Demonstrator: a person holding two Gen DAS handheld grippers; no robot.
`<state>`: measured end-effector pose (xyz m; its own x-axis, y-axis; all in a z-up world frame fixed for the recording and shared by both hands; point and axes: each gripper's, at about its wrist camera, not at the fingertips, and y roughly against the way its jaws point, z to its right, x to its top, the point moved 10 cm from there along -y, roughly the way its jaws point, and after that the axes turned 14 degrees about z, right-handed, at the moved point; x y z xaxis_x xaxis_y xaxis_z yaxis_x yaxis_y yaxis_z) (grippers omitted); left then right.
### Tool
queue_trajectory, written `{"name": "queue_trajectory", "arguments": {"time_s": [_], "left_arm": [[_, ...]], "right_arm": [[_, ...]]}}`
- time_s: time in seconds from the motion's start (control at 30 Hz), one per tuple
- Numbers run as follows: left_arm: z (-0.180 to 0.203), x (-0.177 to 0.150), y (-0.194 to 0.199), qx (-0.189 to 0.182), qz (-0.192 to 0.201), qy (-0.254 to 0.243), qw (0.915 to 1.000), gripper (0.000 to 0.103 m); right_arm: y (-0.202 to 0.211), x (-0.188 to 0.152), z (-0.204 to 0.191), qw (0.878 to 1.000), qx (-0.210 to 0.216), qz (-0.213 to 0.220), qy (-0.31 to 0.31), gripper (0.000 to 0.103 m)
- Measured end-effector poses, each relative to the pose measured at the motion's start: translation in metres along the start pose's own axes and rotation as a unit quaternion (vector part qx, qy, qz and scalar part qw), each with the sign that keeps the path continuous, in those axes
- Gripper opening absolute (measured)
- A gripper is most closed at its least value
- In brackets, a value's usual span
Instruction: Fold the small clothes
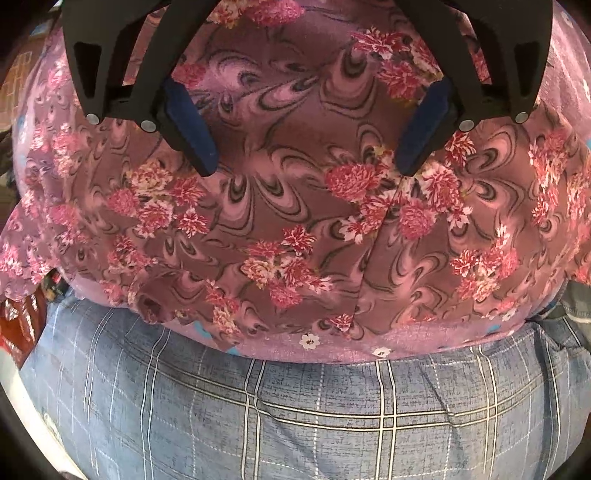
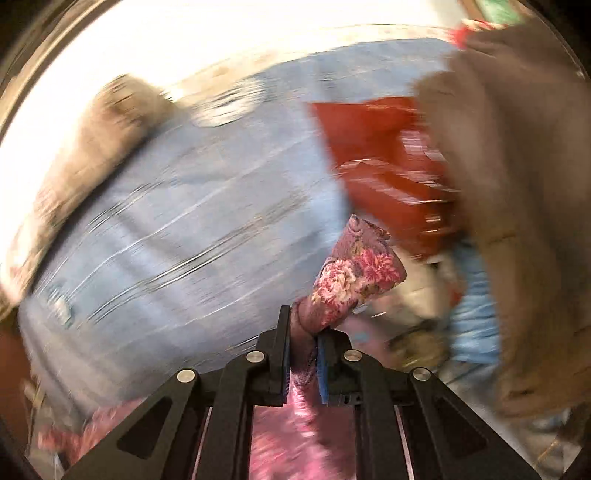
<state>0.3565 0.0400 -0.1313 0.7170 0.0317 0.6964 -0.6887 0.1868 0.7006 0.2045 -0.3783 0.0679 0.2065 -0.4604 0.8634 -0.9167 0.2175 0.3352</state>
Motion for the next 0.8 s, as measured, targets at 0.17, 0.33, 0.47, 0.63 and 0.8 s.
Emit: {"name": "queue_trajectory", "arguments": {"time_s": [0.17,0.33,0.47,0.63,0.8], "left_arm": [[-0.005,0.006,0.011,-0.054,-0.008,0.055,0.9970,0.097],[-0.028,0.021,0.031,-0.074,0.012,0.098,0.9924,0.097],[-0.053,0.033,0.047,-0.077,0.032,0.130,0.9880,0.097],[-0.084,0.037,0.060,-0.077,0.046,0.165,0.9822,0.097],[-0.105,0.034,0.063,-0.094,0.043,0.210,0.9723,0.097]], "right_arm": [[0.010,-0.048,-0.100,0.995,0.089,-0.047,0.019,0.011],[0.014,-0.119,-0.207,0.978,0.172,-0.109,0.045,0.011],[0.017,-0.179,-0.285,0.959,0.227,-0.154,0.073,0.011],[0.031,-0.254,-0.369,0.932,0.287,-0.197,0.105,0.011],[0.041,-0.355,-0.417,0.895,0.322,-0.279,0.134,0.021]]}}
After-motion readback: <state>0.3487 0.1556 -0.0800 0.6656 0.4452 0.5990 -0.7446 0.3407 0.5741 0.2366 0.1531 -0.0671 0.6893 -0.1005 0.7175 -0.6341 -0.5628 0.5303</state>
